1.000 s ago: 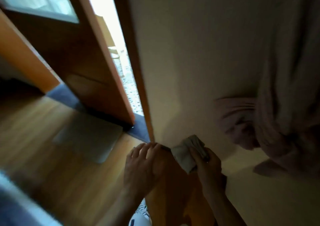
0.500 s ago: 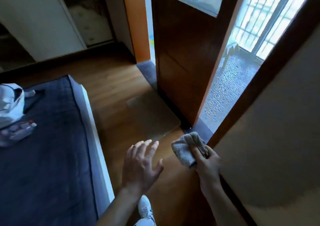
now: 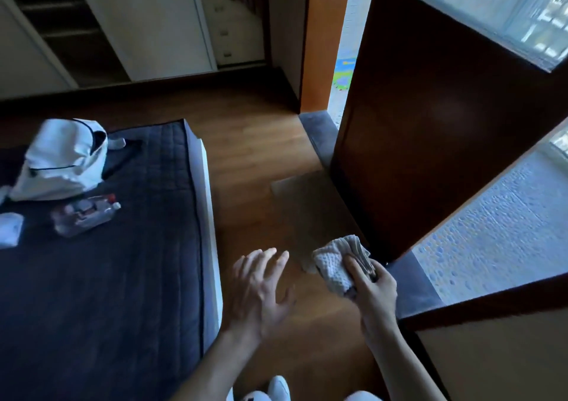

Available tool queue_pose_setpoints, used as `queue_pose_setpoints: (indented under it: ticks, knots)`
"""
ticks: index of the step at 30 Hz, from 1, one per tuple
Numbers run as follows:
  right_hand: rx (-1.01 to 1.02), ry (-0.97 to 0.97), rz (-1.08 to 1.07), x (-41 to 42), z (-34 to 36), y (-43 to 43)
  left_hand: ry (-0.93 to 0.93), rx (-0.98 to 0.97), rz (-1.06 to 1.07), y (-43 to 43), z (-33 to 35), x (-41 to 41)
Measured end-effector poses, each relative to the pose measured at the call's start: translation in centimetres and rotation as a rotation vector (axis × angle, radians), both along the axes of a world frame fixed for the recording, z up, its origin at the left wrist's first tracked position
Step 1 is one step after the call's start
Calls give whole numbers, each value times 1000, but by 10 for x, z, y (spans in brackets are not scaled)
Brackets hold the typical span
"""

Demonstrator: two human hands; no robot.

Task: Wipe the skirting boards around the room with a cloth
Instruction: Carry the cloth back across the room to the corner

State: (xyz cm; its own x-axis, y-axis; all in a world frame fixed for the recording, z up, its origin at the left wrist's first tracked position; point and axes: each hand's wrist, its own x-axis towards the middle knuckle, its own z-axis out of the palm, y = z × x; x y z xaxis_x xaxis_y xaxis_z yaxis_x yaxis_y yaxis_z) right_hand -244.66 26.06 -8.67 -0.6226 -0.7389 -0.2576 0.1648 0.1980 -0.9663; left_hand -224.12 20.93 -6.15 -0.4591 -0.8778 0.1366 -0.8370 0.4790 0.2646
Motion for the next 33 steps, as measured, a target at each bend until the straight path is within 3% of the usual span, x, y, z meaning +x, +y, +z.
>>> queue_pose_setpoints:
  ticks: [8,17,33]
  knots:
    - [11,13,97,-2,-10,-101,28,52,111,-84,-15,2]
    - [-15,1,266,-57,6,-267,64,77,280,-229,-7,-51]
    - [-12,-154,377,-111,22,-513,26,84,412,-435,18,-114]
